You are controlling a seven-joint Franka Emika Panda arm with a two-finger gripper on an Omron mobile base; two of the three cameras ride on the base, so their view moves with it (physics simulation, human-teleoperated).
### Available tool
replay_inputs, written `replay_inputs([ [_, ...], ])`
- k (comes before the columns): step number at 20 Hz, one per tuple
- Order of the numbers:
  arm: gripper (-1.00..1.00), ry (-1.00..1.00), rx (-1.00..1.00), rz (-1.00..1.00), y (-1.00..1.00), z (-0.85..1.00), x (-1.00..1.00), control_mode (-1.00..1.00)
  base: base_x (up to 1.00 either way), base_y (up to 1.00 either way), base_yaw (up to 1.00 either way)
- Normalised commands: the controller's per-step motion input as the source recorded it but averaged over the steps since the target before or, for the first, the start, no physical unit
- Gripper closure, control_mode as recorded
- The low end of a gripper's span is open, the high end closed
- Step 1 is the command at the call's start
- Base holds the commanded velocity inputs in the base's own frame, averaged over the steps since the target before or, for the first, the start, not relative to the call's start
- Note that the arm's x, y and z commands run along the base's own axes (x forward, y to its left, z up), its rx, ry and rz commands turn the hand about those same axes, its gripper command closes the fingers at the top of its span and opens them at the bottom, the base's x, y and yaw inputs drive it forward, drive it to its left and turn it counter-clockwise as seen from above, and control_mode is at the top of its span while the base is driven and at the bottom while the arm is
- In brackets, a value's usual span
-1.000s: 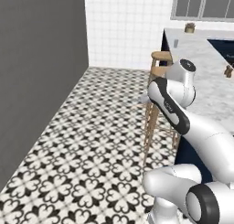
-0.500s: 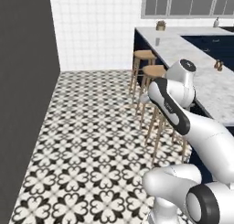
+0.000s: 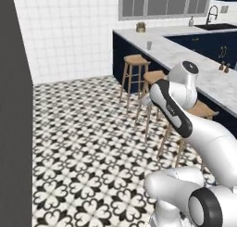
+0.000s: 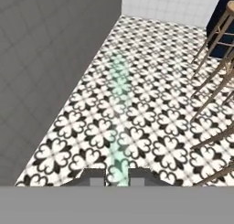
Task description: Take a straw from the drawer in front and place it inside the glass cup on the dining counter.
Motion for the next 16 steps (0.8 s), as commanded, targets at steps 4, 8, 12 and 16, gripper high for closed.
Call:
replay_inputs([
  [4, 1.00, 0.00, 0.00, 0.00, 0.00, 0.00, 0.00, 1.00, 1.00, 1.00, -0.44],
  [8, 1.00, 0.00, 0.00, 0.00, 0.00, 0.00, 0.00, 1.00, 1.00, 0.97, -0.44],
  [12, 1.00, 0.00, 0.00, 0.00, 0.00, 0.00, 0.00, 1.00, 1.00, 0.93, -0.45],
  [16, 1.00, 0.00, 0.00, 0.00, 0.00, 0.00, 0.00, 1.00, 1.00, 0.92, -0.46],
])
